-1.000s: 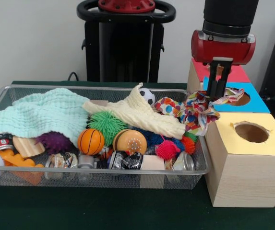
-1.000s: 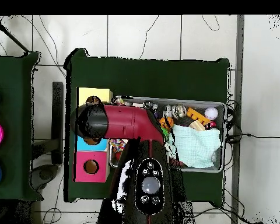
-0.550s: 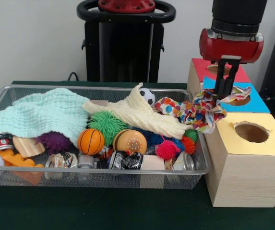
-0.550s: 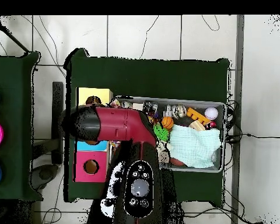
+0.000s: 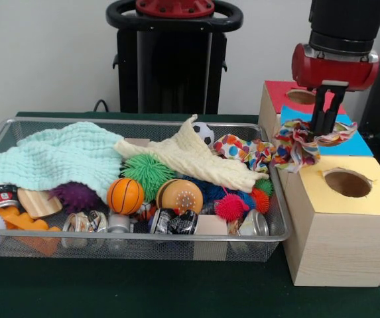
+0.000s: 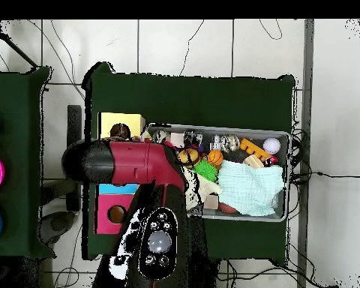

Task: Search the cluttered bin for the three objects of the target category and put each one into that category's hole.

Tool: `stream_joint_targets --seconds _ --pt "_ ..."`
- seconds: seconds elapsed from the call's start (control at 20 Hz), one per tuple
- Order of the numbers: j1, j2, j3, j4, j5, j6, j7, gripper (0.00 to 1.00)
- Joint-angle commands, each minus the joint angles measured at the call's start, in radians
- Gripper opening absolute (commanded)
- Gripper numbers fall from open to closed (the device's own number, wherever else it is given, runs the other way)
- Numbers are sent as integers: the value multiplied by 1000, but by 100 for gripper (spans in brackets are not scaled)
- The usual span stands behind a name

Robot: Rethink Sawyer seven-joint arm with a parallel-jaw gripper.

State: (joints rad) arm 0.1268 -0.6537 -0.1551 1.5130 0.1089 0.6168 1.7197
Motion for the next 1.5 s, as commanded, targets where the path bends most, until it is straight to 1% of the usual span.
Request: stream_joint_targets --seconds 0.05,0.25,0.4,0.75,0.85,0.95,1.05,1.15,1.35,1.5 --pt "21 57 -17 -27 57 52 312 0" --pt "43 66 -30 -35 71 49 325 0" --pt "57 67 -39 -46 79 64 337 0" --pt "60 1 -53 -61 75 175 318 0" --pt "51 -7 -47 -53 74 172 306 0" --pt "28 -6 -31 -55 75 172 280 0" --pt "2 -12 -13 -57 77 185 250 0" --pt "-10 -21 -8 -61 73 199 236 0" --pt "-24 -32 2 -74 71 228 224 0" --pt "-31 -33 13 -59 71 208 224 0"
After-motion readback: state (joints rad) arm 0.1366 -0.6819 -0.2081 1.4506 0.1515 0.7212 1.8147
